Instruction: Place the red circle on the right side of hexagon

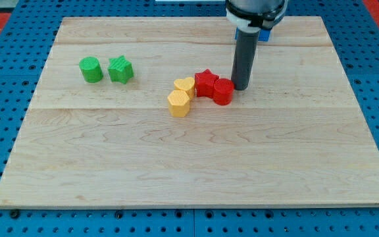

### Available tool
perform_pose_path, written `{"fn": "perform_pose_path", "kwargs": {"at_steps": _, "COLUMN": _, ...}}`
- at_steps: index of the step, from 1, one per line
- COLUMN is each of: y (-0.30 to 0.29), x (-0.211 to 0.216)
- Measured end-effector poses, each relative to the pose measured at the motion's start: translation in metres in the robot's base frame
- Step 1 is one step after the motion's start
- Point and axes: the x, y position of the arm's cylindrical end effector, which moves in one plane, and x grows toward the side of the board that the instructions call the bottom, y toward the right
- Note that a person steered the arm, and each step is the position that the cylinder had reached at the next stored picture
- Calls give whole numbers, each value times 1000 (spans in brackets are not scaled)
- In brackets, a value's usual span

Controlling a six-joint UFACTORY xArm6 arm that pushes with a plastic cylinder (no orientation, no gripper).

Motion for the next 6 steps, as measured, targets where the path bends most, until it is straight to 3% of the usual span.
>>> {"fn": "perform_pose_path", "kwargs": {"at_steps": 2, "y": 6, "x": 17}}
{"fn": "perform_pose_path", "kwargs": {"at_steps": 4, "y": -31, "x": 25}}
{"fn": "perform_pose_path", "kwargs": {"at_steps": 5, "y": -3, "x": 89}}
{"fn": "perform_pose_path", "kwargs": {"at_steps": 6, "y": -68, "x": 136}}
